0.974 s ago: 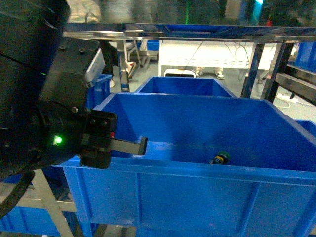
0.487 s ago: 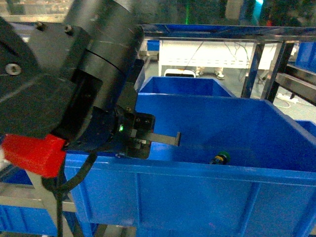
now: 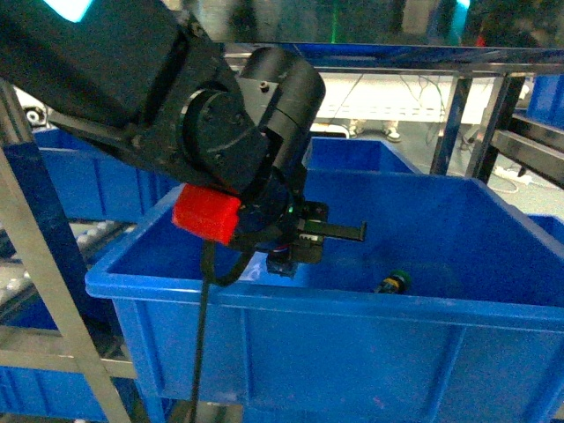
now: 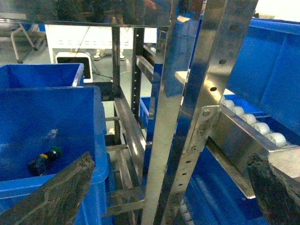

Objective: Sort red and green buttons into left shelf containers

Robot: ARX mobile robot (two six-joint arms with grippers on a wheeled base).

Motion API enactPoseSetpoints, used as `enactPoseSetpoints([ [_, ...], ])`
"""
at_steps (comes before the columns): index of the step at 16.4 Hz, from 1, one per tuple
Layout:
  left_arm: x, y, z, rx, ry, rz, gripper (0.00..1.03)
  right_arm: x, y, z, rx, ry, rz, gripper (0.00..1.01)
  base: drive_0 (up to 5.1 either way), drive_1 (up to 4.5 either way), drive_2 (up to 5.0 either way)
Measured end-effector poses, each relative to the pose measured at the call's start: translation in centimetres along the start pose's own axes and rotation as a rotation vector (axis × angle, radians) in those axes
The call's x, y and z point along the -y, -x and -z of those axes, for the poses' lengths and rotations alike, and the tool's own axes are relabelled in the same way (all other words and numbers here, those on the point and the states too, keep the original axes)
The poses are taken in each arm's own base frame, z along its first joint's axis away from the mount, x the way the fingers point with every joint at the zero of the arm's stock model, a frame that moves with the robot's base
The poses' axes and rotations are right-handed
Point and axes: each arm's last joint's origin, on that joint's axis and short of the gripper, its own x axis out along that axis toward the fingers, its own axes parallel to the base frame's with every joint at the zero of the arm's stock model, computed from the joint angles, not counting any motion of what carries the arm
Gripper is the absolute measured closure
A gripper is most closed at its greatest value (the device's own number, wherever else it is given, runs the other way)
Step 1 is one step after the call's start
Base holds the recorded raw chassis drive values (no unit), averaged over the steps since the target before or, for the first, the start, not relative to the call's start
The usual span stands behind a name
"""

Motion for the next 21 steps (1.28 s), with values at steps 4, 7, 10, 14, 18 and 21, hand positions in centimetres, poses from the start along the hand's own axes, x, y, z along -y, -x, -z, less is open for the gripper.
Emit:
enactPoseSetpoints([
  [4, -0.4, -1.2, -1.5, 0.056, 0.066, -0.018, 0.27, 0.0, 0.0, 0.0, 0.000, 0.000, 0.000, 0.03, 0.0, 0.00, 0.0],
  [7, -0.6, 1.7, 0.9, 0.057, 0.063, -0.007, 0.04, 0.0, 0.0, 0.0, 0.000, 0.000, 0.000, 0.03, 0.0, 0.00, 0.0],
  [10, -0.5, 4.9, 2.9, 0.077, 0.057, 0.005, 0.05, 0.0, 0.0, 0.0, 0.000, 0.000, 0.001, 0.03, 0.0, 0.00, 0.0],
  [14, -1.2, 8.6, 5.4, 0.094, 0.056, 0.030, 0.05, 0.0, 0.0, 0.0, 0.000, 0.000, 0.000, 0.03, 0.0, 0.00, 0.0],
  [18, -2.8, 14.7, 7.3, 0.210, 0.004, 0.013, 0.05, 0.0, 0.0, 0.0, 0.000, 0.000, 0.000, 0.03, 0.0, 0.00, 0.0],
  [21, -5.2, 21.7, 10.7, 0.310, 0.025, -0.038, 0.05, 0.0, 0.0, 0.0, 0.000, 0.000, 0.000, 0.03, 0.0, 0.00, 0.0],
])
